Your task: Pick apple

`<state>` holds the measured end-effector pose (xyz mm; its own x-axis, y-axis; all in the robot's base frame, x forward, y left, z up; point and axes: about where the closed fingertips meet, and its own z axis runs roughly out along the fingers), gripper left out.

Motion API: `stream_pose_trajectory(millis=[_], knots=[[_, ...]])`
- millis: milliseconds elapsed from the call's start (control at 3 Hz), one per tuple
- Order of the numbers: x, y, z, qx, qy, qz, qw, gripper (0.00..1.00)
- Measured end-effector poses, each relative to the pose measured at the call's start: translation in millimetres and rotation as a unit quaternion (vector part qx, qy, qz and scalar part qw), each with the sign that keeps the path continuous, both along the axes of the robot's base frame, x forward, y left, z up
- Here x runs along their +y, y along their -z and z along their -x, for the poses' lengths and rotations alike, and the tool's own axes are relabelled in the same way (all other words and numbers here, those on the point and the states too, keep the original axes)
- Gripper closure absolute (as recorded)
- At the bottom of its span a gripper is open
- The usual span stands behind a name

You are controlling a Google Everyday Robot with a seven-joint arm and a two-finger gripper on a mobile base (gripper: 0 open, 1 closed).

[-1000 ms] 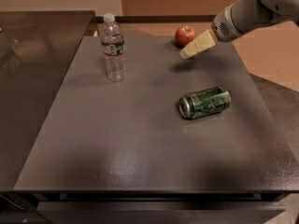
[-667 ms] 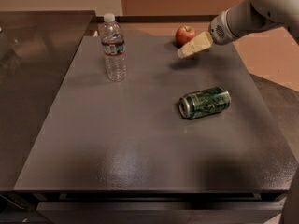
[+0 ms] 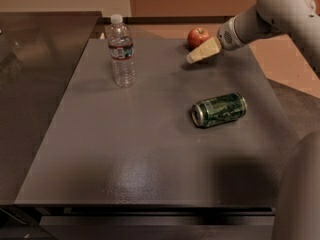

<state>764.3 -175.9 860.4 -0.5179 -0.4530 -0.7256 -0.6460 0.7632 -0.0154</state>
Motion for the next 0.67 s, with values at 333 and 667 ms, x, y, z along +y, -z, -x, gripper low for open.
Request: stream_pose_trajectory(millis=[333, 667], knots=[[-2, 11, -23, -0.005, -0.006, 0.012, 0.9999, 0.00], [-10, 13, -42, -0.019, 0.002, 0.013, 0.9997, 0.00]])
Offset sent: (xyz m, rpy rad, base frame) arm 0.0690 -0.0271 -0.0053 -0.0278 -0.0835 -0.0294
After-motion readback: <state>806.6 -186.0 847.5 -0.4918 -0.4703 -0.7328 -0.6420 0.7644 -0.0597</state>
